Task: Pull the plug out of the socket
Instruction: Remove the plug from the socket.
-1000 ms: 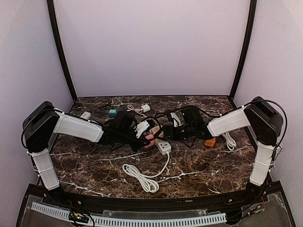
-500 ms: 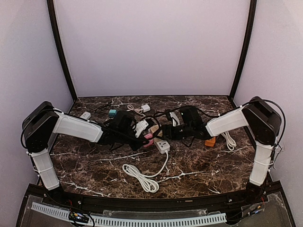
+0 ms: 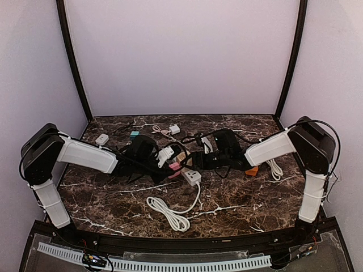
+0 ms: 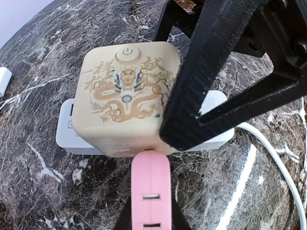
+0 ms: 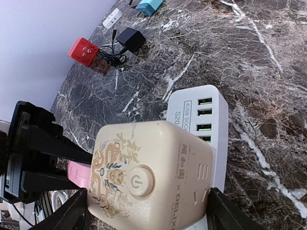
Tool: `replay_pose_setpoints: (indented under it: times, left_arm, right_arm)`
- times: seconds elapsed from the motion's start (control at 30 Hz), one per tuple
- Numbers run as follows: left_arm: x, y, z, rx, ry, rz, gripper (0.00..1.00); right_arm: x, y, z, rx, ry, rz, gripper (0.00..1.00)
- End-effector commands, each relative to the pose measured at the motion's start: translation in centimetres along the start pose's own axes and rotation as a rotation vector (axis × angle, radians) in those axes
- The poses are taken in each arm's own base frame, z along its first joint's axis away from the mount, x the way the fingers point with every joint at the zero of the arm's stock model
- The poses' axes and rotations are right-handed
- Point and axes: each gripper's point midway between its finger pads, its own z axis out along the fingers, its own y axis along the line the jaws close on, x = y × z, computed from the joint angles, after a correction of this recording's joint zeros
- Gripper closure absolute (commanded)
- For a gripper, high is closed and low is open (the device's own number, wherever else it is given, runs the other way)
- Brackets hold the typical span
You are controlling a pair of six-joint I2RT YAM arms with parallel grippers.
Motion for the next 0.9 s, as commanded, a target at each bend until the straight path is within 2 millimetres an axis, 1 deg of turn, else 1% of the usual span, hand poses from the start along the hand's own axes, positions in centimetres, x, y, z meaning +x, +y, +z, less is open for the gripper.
replay_pose_setpoints:
  times: [0.0,0.23,0.4,0.53,0.63,0.73,0.87]
  left_arm:
    - [2.3,-0.7,-1.2,0.059,0.078,0.044,0.99]
    - [3.9,0.4,-1.6,0.003,0.160,0.095,0.99]
    - [4.8,0.7,-2.4,-0.015,0.185,0.104,0.99]
    - [4.4,1.1,-3.3,-0.030,0.154,0.096,0.99]
    - [4.4,1.1,-3.3,-0.030,0.148,0.091,0.99]
    - [4.6,1.2,-2.9,-0.027,0.156,0.088,0.99]
    - [4.3,1.1,-2.0,-0.018,0.138,0.083,0.99]
  right_arm:
    - [1.5,-4.5,-0.1,0.145,0.010,0.070,0.35]
    - [1.3,-4.6,-0.1,0.152,0.007,0.073,0.36]
    - [1.4,-4.8,-0.1,0.162,0.012,0.076,0.36]
    - [1.5,-4.8,-0.1,0.161,0.013,0.074,0.36]
    - [1.4,-4.7,-0.1,0.156,0.012,0.073,0.37]
    - [1.4,-4.2,0.0,0.140,0.016,0.063,0.36]
    - [1.1,-2.7,0.3,0.096,0.013,0.026,0.30]
